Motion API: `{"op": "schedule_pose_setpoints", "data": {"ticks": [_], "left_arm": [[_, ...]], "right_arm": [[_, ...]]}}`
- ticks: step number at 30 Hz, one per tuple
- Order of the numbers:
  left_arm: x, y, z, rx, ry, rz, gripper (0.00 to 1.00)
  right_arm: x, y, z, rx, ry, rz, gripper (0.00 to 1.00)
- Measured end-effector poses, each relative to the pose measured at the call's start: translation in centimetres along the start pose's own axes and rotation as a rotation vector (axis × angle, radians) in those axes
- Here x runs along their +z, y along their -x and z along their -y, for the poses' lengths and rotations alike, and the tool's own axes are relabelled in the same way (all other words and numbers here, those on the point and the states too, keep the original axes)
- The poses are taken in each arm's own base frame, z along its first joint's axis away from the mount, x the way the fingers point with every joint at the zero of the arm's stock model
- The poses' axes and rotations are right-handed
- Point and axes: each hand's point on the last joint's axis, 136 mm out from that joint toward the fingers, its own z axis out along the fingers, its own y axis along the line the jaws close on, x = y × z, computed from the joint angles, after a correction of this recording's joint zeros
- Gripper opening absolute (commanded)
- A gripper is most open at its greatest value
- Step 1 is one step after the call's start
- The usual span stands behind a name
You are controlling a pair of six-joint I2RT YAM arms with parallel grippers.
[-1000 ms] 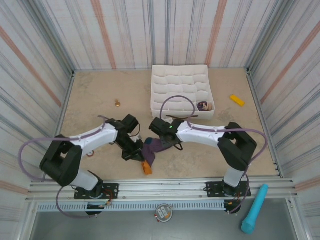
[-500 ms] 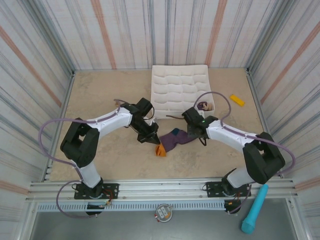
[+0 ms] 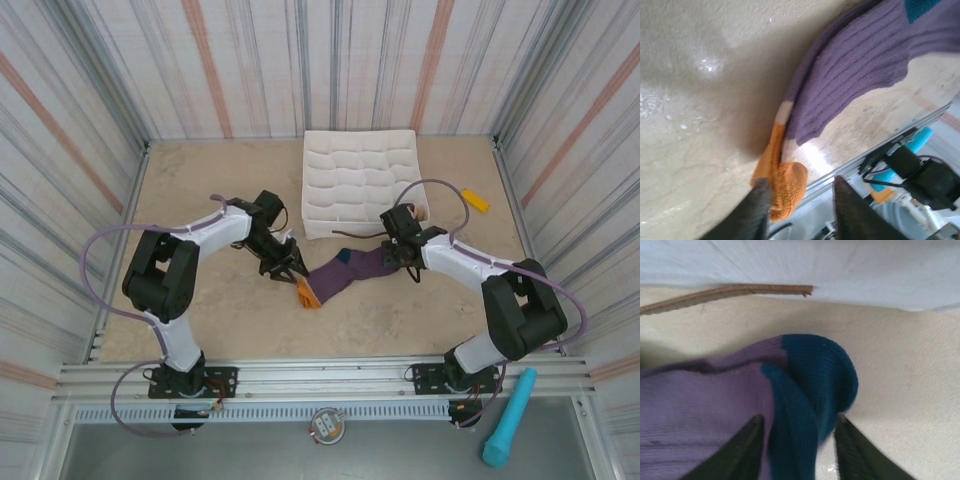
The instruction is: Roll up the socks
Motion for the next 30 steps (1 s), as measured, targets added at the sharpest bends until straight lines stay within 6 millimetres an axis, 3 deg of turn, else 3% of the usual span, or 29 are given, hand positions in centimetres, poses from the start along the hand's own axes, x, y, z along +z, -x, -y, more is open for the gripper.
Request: {"op": "schedule_pose_setpoints", "data": {"ticks": [4, 6, 11, 18, 28, 30], "left_arm": [[-0.1, -0.3, -1.3, -0.008, 0.059, -0.003, 0.73], [-0.3, -0.4, -2.2, -0.015, 0.090, 0.000, 0.77], [-1.1, -0.9, -4.4, -0.032, 0.167, 0.008, 0.78], [0.9, -3.2, -6.4, -0.088, 0.167, -0.049, 0.71], [2.7, -2.4, -5.4, -0.147, 0.066, -0.012, 0.52], [2.8, -2.0, -5.1, -0.158, 0.048, 0.001, 0.47]], "right_arm": [[-0.5, 0.0, -0.8, -0.037, 0.025, 0.006, 0.92], [-1.3, 0.1, -1.8, -0.066, 0.050, 0.026, 0.99], [-4.4, 0.4, -4.8, -0.140, 0.137, 0.095, 0.99], [-7.0, -0.7, -8.0, -0.204, 0.209, 0.148, 0.99], [-9.1, -5.3, -11.9, -0.258, 0.276, 0.204, 1.00], [-9.5, -5.9, -12.7, -0.282, 0.271, 0.230, 0.95]]}}
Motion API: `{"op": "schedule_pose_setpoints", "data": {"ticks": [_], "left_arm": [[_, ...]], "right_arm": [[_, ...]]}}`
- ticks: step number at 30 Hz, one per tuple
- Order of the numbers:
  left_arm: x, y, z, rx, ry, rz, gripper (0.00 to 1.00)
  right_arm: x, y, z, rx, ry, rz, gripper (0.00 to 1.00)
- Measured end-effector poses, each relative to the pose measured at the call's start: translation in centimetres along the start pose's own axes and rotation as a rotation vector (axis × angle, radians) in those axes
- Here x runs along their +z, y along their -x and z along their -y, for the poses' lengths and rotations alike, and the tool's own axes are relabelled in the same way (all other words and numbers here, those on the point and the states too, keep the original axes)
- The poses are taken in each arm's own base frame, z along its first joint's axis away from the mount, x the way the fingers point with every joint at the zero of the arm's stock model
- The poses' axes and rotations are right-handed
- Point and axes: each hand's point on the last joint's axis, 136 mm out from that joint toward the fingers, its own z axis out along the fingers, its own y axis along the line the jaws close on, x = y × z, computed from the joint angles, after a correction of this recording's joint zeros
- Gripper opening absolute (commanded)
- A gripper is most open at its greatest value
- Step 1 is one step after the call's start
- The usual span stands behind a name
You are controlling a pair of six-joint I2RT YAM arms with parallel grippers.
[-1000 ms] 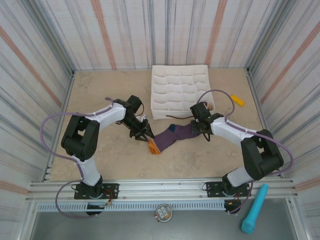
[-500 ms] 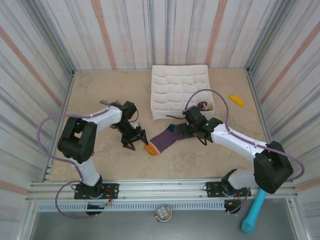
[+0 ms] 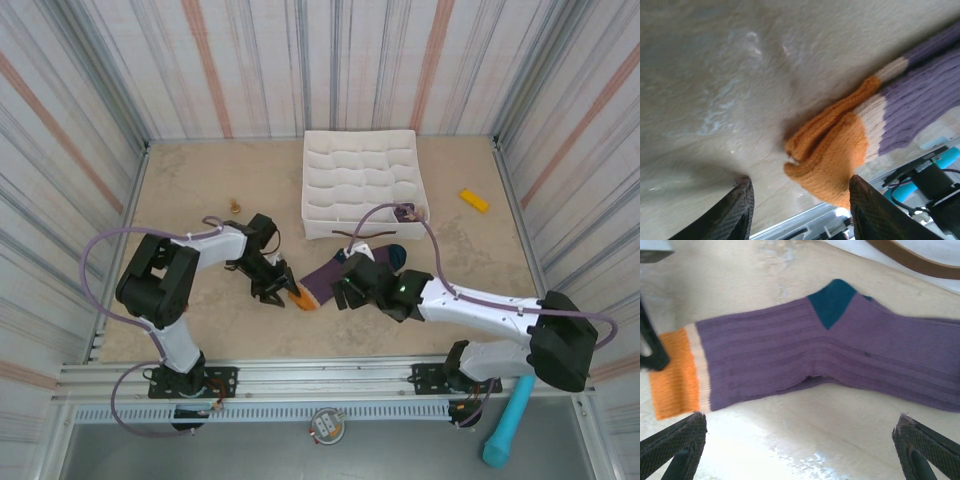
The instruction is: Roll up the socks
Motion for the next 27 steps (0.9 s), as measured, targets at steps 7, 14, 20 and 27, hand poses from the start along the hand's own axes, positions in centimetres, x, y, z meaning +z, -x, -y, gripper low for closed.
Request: {"op": "schedule_pose_setpoints", "data": {"ticks": [7, 14, 20, 27], "left_arm": [[0.0, 1.5, 0.8, -0.010, -0.029, 0.062, 0.25], [0.6, 1.5, 1.0, -0.020, -0.026, 0.072, 0.05], [1.4, 0.3, 1.4, -0.024, -0.048, 0.066, 0.00], [1.6, -0.4, 1.8, -0.058, -0.076, 0.065, 0.00]], "right_arm": [[1.0, -1.5, -2.5, -0.092, -0.040, -0.010, 0.70], [1.5, -2.5, -6.3, -0.197, 0.031, 0.000, 0.57], [1.4, -4.2, -8.5, -0.278, 0.112, 0.024, 0.47], [1.7, -7.0, -9.4, -0.367, 0.140, 0.027, 0.47]]}}
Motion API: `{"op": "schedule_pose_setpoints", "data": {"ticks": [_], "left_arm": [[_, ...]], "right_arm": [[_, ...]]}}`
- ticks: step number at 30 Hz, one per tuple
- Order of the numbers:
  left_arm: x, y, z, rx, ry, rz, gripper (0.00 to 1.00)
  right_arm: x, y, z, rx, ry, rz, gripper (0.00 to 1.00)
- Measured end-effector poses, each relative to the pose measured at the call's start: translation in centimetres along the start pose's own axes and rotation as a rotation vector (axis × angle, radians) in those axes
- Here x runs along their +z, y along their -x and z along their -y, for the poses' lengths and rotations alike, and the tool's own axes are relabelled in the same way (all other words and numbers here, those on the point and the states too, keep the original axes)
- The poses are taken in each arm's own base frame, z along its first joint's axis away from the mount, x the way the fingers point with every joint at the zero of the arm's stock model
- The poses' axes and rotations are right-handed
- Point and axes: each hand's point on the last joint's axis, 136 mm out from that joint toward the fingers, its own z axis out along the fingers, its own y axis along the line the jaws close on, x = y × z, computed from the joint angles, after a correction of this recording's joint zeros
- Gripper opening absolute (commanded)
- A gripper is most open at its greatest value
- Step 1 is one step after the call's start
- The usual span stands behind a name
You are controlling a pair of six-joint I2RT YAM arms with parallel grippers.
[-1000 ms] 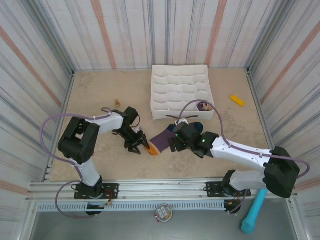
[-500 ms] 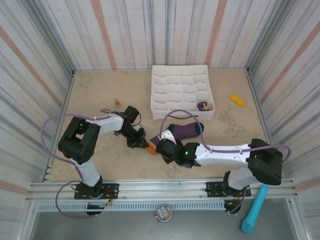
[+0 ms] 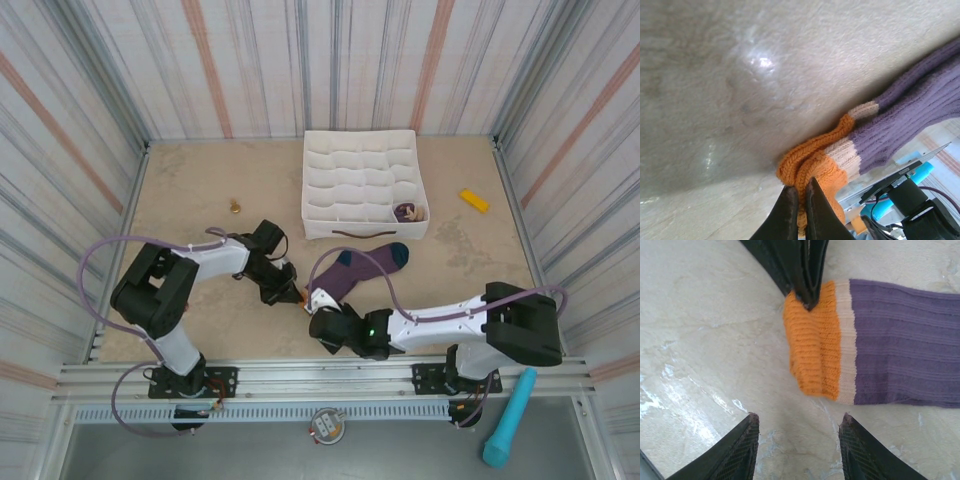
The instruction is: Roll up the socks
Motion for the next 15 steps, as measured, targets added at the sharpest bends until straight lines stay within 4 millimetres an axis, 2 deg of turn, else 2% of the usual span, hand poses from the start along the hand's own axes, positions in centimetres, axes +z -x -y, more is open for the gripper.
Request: {"op": "schedule_pose_setpoints", "data": {"ticks": [5, 11, 15], "left_arm": [[0.1, -0.3, 0.2, -0.001, -0.003, -0.011, 0.00], [0.4, -0.7, 0.3, 0.001, 0.000, -0.019, 0.00], [0.4, -0.7, 0.3, -0.003, 0.000, -0.020, 0.00]], "right_arm": [[1.1, -0.3, -0.2, -0.040, -0.022, 0.011, 0.42], [2.5, -0.9, 0.0, -0.084, -0.060, 0.003, 0.42], [3.0, -0.5, 0.2, -0.094, -0.076, 0.016, 0.42]]}}
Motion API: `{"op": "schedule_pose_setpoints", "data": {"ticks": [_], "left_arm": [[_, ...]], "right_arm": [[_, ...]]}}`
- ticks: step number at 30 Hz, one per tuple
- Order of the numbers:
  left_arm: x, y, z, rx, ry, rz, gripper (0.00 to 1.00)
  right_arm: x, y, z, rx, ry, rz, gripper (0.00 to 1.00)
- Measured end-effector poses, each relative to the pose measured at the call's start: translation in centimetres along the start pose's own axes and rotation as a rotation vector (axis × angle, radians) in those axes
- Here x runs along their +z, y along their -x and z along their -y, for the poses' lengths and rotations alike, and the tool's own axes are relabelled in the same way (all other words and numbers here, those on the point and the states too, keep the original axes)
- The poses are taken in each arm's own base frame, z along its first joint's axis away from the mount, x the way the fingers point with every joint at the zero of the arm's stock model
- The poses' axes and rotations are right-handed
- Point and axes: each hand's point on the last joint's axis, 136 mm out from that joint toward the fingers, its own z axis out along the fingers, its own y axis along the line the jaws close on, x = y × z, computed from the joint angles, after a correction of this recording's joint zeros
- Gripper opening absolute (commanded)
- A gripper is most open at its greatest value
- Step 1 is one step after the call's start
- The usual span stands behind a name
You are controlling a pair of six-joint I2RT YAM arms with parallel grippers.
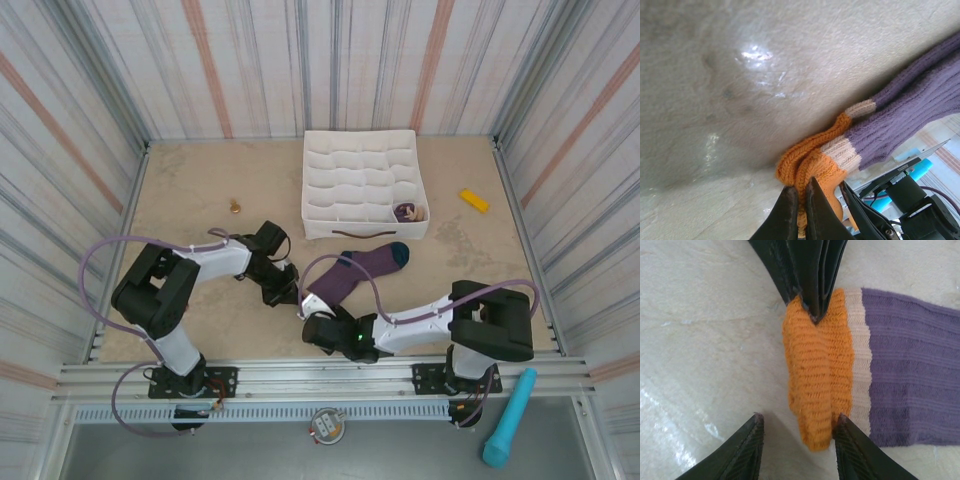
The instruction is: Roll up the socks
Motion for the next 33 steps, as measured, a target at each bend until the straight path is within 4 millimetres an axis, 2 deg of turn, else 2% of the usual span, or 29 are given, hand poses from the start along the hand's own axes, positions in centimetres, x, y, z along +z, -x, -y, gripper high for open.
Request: {"op": "schedule_pose_setpoints", "data": {"ticks": [3, 9, 13, 15, 17, 21, 25, 28, 33], "left_arm": [[0.0, 0.0, 0.1, -0.001, -0.005, -0.005, 0.00], [0.4, -0.1, 0.2, 0.004, -0.006, -0.012, 0.00], [0.4, 0.0, 0.2, 0.007, -0.010, -0.011, 0.00], [0.4, 0.0, 0.3, 0.009, -0.012, -0.010, 0.02], [0.4, 0.0, 0.4, 0.011, -0.014, -0.008, 0.09], [0.4, 0.1, 0.5, 0.013, -0.018, -0.006, 0.36], [-0.1, 0.2, 0.9, 0.016, -0.032, 0.002, 0.54], [-1.3, 0.6, 1.6, 0.023, -0.060, 0.030, 0.58], [-4.2, 1.2, 3.7, 0.074, -0.134, 0.099, 0.64]], "right_arm": [[0.4, 0.4, 0.2, 0.001, -0.012, 0.007, 0.41], [1.1, 1.2, 0.1, -0.015, -0.034, 0.018, 0.31], [1.6, 1.5, 0.2, -0.022, -0.039, 0.018, 0.12], [1.7, 1.6, 0.4, -0.016, -0.041, 0.016, 0.06], [1.8, 1.6, 0.6, -0.001, -0.036, 0.014, 0.03], [2.0, 1.9, 0.8, 0.046, -0.004, 0.006, 0.00], [2.2, 2.0, 1.3, 0.116, 0.051, -0.012, 0.00], [2.2, 1.8, 1.7, 0.168, 0.091, -0.024, 0.00], [2.1, 1.6, 2.4, 0.282, 0.179, -0.050, 0.00]]}}
